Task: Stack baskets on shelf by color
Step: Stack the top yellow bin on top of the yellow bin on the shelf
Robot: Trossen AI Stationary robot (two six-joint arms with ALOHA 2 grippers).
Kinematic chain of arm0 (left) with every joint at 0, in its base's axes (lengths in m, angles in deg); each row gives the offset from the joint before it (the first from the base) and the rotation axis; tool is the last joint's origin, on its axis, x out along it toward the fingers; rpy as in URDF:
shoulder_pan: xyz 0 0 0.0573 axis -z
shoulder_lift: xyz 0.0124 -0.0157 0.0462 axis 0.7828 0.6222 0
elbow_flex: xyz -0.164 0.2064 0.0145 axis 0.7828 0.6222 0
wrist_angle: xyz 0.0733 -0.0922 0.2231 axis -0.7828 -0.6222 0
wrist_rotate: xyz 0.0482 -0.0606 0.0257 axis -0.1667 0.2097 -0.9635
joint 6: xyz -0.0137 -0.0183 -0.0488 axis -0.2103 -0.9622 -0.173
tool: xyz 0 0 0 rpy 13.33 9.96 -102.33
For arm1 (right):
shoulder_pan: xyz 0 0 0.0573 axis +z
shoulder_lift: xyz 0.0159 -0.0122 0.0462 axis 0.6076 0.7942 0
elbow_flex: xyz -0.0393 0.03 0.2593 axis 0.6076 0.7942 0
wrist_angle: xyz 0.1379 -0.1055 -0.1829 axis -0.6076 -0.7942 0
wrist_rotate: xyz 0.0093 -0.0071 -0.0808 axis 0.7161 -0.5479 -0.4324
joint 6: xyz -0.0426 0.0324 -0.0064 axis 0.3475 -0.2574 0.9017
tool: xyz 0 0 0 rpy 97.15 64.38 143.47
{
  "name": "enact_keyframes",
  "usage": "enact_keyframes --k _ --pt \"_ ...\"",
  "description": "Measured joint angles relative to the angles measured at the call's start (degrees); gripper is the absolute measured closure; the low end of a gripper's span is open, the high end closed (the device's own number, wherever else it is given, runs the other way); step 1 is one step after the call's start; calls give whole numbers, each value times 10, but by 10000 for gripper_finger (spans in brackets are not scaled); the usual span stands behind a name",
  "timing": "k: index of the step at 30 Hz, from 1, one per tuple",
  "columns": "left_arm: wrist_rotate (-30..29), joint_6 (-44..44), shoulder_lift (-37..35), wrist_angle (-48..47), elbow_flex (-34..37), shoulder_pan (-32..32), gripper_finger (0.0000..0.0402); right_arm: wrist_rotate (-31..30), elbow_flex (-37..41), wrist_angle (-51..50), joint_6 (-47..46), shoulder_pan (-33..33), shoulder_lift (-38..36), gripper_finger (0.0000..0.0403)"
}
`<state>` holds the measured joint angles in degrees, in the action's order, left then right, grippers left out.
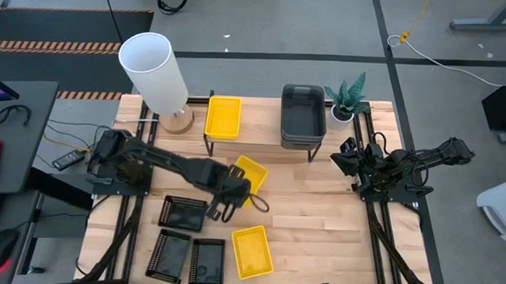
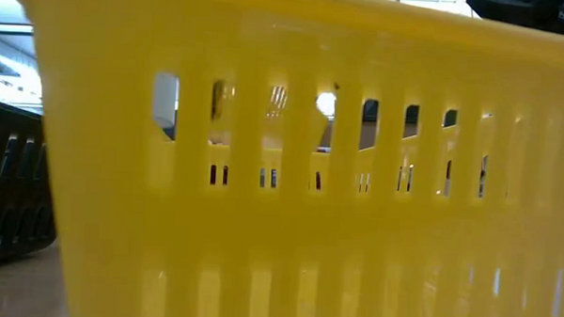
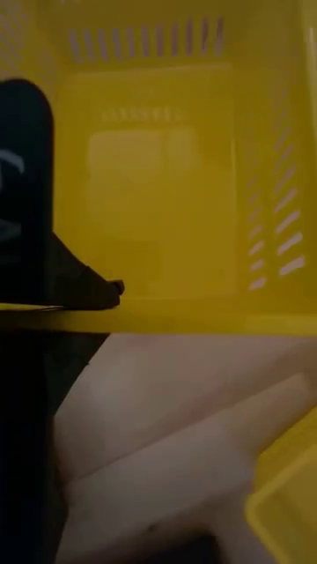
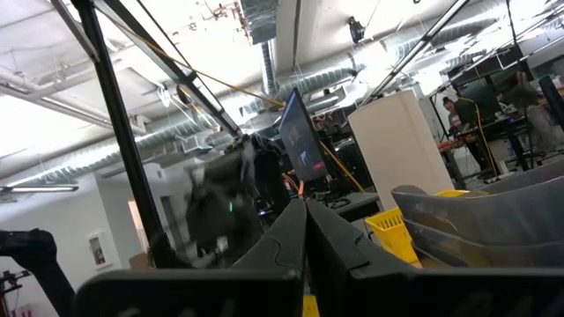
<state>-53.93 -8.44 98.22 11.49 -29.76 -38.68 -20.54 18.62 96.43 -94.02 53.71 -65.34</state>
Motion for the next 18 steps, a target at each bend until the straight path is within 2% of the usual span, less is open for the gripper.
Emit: enact_keyframes --k 13,18 --pt "68 -40 -1 -199 -293 -100 397 0 0 0 0 0 0 386" --pt "61 -42 -2 -236 -354 -146 397 0 0 0 0 0 0 386"
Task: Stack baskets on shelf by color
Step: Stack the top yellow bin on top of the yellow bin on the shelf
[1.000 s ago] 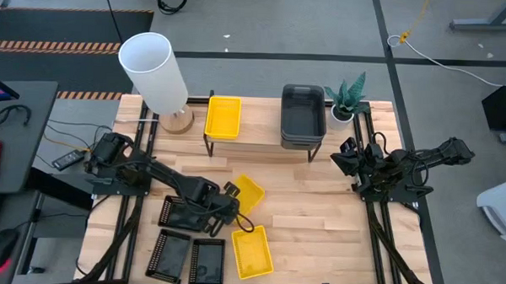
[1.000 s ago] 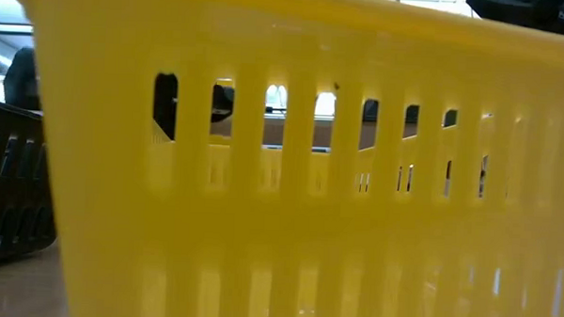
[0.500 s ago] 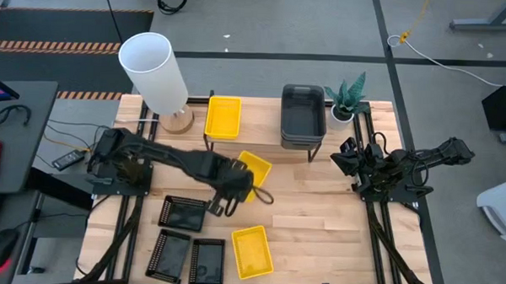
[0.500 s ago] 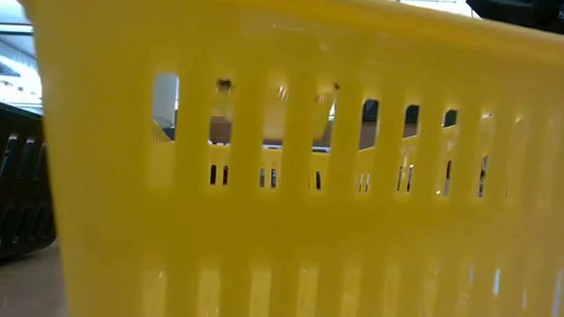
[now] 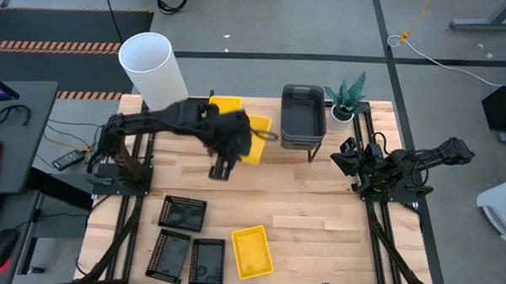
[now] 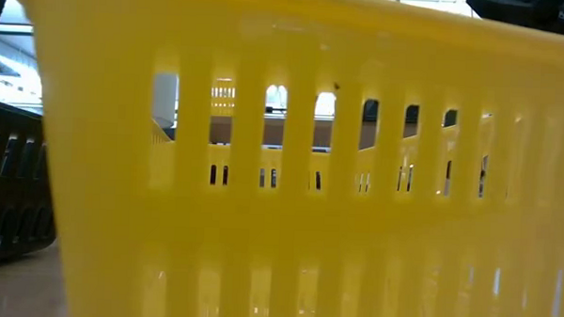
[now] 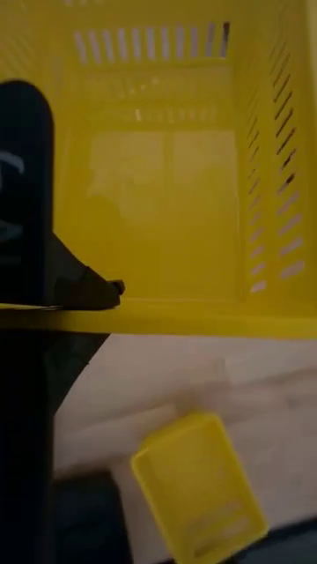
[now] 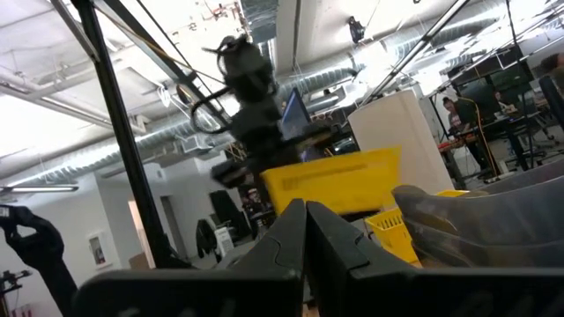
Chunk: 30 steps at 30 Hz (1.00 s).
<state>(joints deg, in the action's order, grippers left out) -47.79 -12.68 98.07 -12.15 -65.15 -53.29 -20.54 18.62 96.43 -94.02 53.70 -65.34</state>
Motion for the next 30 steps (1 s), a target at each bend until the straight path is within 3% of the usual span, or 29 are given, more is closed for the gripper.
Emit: enact_keyframes --k 15,21,30 --pt "-58 73 0 -90 -9 -140 397 0 0 0 0 0 0 386" --pt "-60 81 -2 -135 -9 -169 397 0 0 0 0 0 0 386" --pt "-57 104 -3 -109 34 -178 397 0 0 0 0 0 0 386"
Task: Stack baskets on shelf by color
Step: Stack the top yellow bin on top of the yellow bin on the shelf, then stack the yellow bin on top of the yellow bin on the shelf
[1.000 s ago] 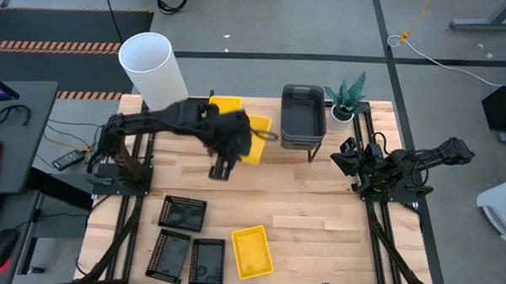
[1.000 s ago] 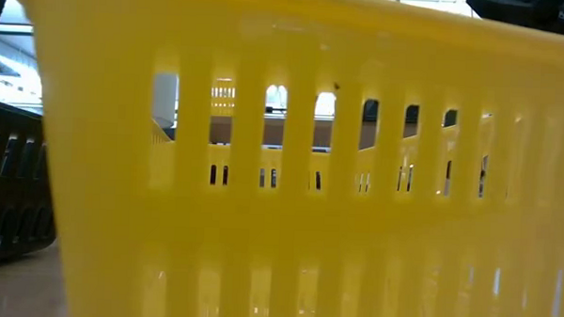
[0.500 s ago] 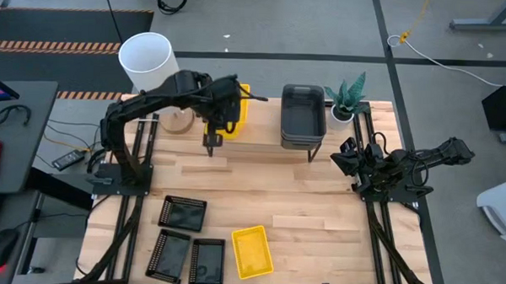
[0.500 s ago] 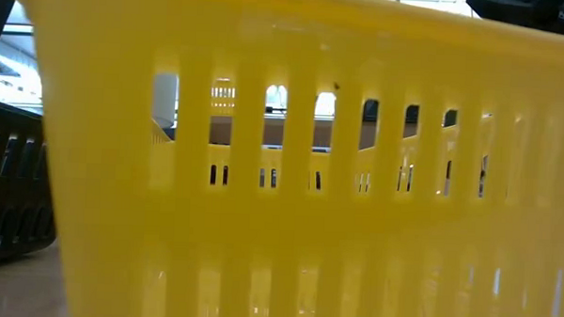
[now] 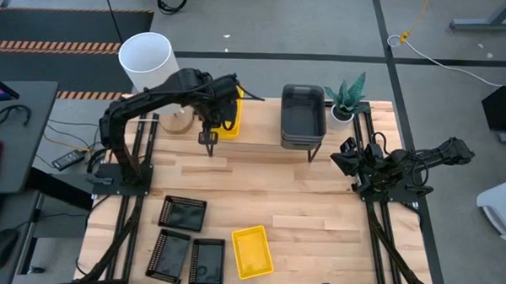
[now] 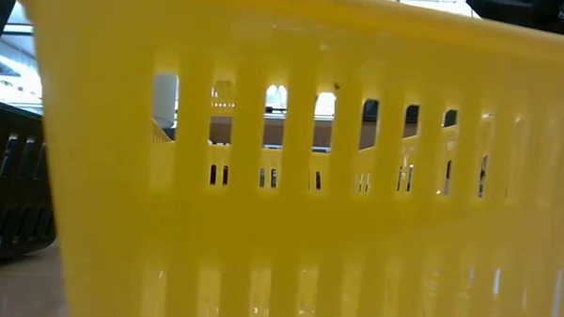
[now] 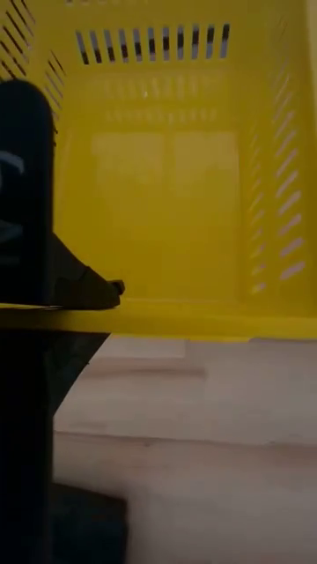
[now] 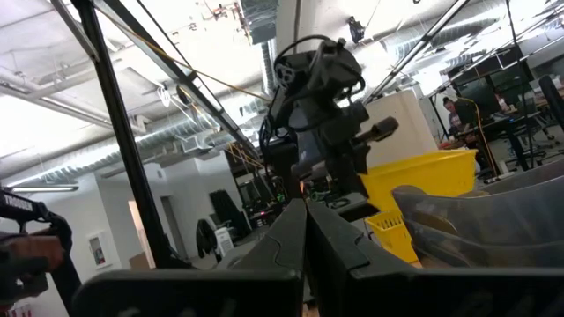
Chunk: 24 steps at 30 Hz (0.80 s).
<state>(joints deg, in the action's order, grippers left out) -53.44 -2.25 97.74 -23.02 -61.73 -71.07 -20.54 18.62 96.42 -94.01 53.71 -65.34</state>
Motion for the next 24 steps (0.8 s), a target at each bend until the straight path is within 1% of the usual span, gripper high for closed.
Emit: enact_keyframes --k 5,8,11,20,24 --pt "-4 17 0 20 38 6 396 0 0 0 0 0 0 386" --pt "-5 14 -1 21 59 7 386 0 0 0 0 0 0 386" --pt "-6 2 0 20 70 8 360 0 0 0 0 0 0 386" --pt "-6 -27 0 26 70 15 253 0 0 0 0 0 0 386" --pt "-6 -37 0 25 47 22 230 0 0 0 0 0 0 386"
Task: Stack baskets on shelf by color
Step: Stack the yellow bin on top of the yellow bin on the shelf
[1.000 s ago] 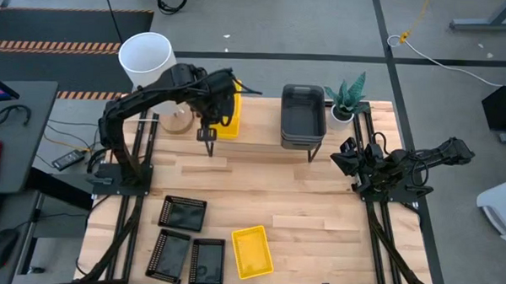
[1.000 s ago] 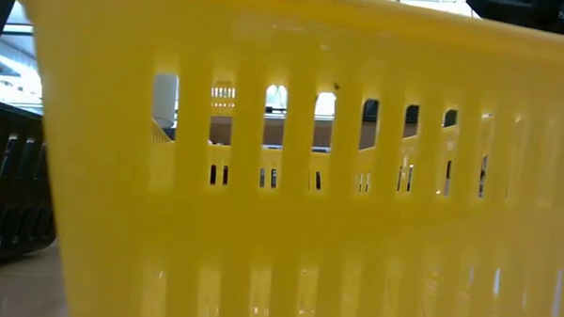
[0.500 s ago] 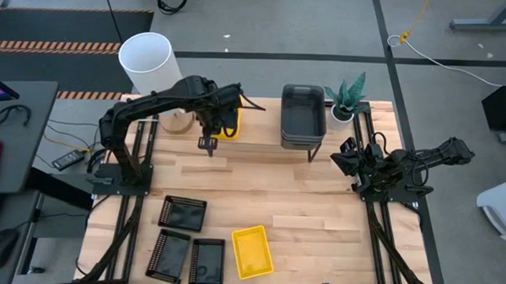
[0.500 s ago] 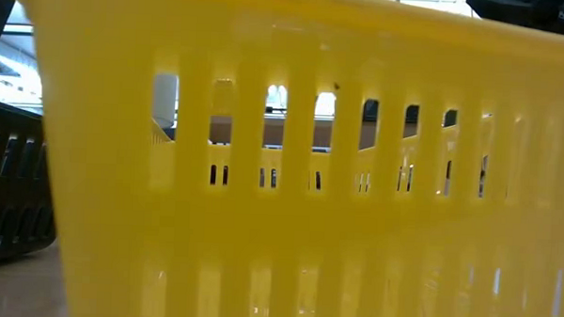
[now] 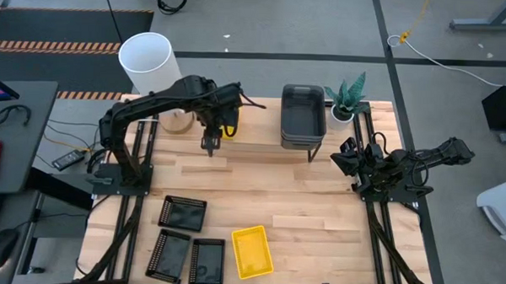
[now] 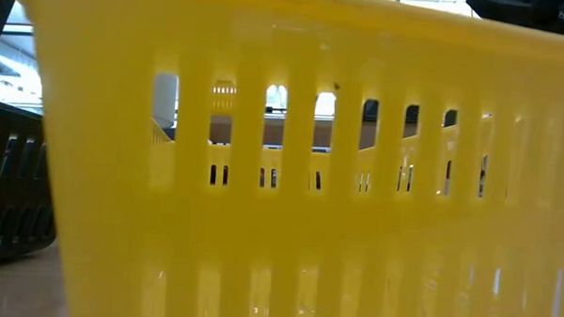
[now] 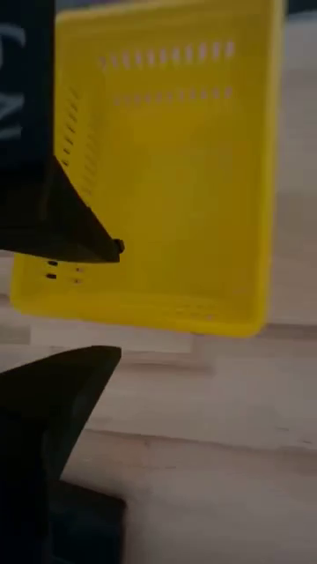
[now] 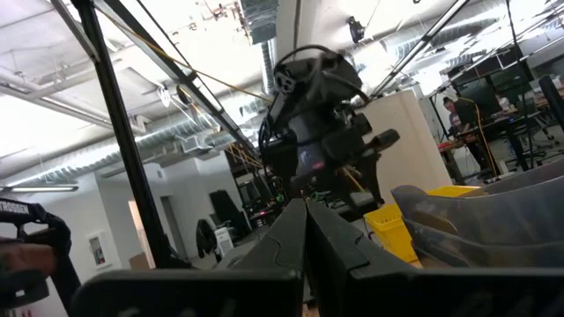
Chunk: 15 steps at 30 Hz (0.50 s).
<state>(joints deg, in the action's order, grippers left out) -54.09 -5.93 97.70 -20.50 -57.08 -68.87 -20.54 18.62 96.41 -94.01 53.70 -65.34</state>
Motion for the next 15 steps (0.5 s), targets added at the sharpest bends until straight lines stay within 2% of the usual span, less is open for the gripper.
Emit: enact_keyframes --k 6,11,15 --pt "4 -74 -1 14 -34 22 226 0 0 0 0 0 0 386" --pt "92 -145 0 14 -35 61 226 0 0 0 0 0 0 386" --pt "101 -148 0 30 -35 127 227 0 0 0 0 0 0 386"
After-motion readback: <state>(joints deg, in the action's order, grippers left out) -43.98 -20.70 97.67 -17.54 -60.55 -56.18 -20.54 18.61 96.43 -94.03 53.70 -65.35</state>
